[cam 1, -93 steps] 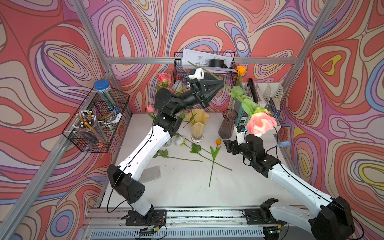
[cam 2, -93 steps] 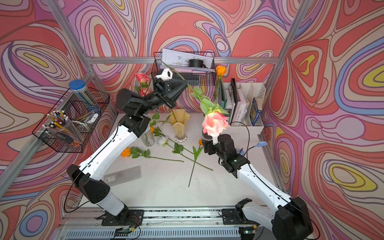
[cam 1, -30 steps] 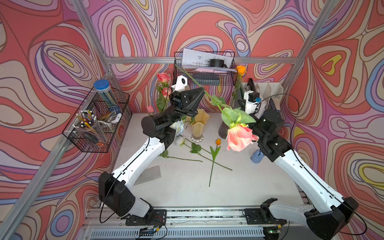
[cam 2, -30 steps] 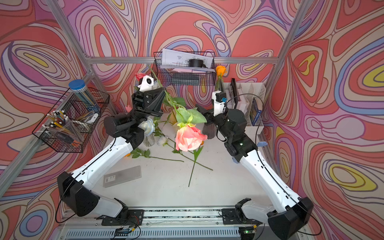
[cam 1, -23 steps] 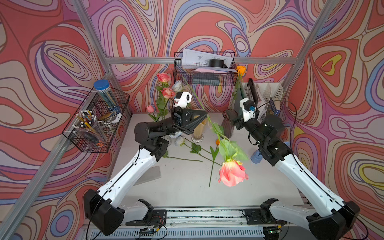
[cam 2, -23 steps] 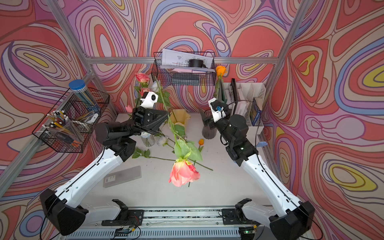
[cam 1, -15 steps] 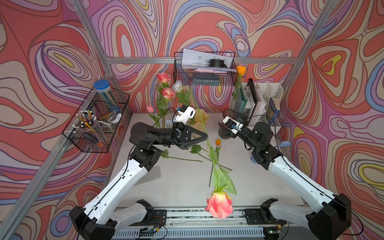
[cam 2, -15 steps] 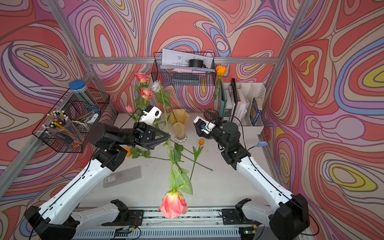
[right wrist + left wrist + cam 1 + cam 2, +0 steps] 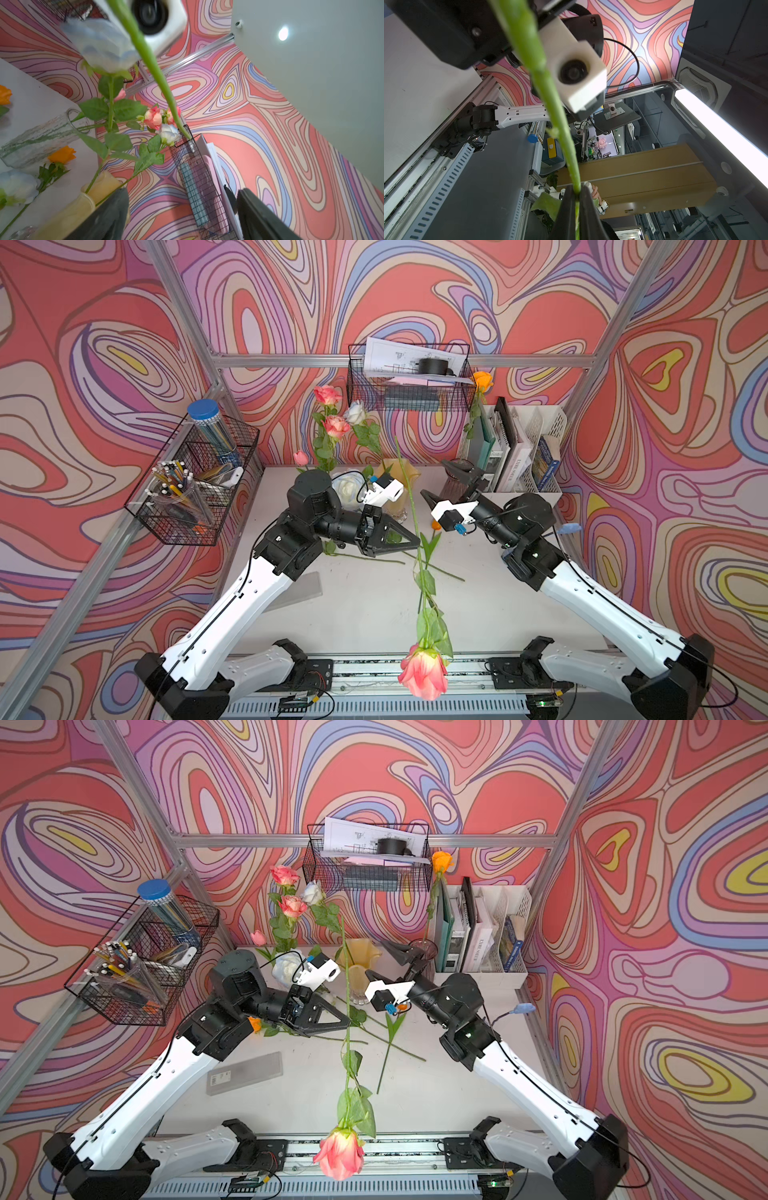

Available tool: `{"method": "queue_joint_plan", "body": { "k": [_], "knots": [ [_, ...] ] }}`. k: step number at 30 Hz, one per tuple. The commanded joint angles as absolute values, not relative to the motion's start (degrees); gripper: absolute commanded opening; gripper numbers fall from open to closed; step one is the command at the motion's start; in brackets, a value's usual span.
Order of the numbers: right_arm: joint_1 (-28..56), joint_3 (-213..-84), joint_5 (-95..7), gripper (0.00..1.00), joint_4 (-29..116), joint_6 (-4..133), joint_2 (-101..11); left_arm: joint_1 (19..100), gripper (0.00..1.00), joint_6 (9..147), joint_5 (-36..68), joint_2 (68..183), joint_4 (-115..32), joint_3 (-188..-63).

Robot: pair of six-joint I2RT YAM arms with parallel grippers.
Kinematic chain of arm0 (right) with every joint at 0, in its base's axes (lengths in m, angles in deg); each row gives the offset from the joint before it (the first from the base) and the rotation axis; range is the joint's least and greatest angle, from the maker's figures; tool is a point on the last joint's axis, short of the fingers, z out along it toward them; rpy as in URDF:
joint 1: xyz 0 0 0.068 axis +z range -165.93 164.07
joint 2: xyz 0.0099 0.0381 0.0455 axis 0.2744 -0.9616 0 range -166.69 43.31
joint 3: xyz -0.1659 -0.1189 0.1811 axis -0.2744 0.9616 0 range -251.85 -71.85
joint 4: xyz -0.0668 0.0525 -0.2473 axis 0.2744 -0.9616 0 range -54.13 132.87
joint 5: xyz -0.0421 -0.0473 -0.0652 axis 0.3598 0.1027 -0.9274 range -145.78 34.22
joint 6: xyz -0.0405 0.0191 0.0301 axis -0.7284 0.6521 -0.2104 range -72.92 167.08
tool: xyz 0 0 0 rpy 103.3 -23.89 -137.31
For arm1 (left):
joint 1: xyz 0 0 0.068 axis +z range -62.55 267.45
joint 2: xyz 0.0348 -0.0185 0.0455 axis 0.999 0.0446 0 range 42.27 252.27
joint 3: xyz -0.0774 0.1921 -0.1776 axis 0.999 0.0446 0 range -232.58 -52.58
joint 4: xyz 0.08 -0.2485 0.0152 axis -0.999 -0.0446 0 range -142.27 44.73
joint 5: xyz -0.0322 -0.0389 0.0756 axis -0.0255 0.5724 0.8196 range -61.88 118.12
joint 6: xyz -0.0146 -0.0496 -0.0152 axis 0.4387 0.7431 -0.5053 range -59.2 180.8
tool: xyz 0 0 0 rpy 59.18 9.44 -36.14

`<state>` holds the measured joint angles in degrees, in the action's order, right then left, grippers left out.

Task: Arrange the flowers in different vases according to their colors
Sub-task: Pick up the flower at the center of the board.

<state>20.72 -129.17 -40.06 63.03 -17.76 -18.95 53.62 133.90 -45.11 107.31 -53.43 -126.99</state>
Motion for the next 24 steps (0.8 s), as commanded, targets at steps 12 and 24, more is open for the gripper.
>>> {"method": "queue_joint_plan", "body": {
  "k": [12,24],
  "knots": [
    [27.4,-129.5,-37.2,0.83,52.2,-19.0,-14.4,53.5,0.00,130.7,-46.3,108.2,-55.8,-128.0],
    [31.3,-130.9,-37.7,0.74,52.5,-21.8,-16.9,53.5,0.00,130.5,-46.2,108.5,-56.2,-128.1]
  ]
}}
